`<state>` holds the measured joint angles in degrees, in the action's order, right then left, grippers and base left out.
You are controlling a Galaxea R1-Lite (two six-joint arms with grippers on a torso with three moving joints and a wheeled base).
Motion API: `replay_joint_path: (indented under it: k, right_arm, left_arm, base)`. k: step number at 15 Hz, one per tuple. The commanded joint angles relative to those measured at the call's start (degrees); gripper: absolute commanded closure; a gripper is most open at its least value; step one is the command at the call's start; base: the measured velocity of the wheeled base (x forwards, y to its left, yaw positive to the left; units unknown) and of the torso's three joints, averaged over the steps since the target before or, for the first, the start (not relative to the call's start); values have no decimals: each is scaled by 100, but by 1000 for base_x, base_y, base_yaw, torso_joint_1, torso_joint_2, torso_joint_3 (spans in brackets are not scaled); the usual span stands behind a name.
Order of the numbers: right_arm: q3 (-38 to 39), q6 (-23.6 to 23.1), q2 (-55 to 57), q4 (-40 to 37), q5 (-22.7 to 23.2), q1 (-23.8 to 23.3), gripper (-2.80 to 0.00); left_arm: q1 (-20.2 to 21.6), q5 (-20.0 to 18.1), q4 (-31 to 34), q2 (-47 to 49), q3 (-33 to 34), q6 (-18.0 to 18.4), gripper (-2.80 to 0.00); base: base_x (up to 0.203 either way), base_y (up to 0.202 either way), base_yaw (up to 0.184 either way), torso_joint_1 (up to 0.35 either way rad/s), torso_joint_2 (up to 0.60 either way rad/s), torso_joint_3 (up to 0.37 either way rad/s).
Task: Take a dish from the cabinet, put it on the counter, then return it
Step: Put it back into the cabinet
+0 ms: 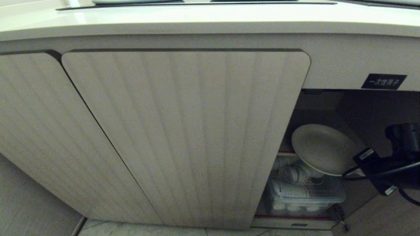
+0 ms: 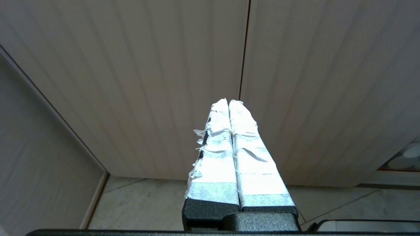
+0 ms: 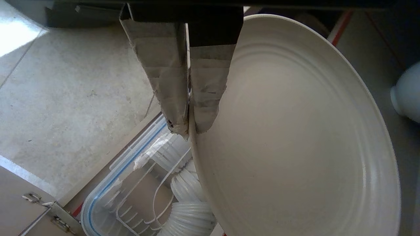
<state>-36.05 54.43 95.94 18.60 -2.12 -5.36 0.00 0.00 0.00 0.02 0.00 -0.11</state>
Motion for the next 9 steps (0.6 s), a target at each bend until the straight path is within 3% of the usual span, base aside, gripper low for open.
replay_joint_path:
  k: [1, 9]
  right_arm:
    - [-114, 41, 87, -1, -7, 0, 0]
    - [-611, 57, 460, -72, -87, 17, 0]
  left_arm:
    - [0, 0, 0, -2, 0, -1, 0]
    - [0, 0, 0, -2, 0, 2, 0]
  base:
    - [0, 0, 0, 0, 0, 0]
    - [0, 0, 0, 0, 0, 0]
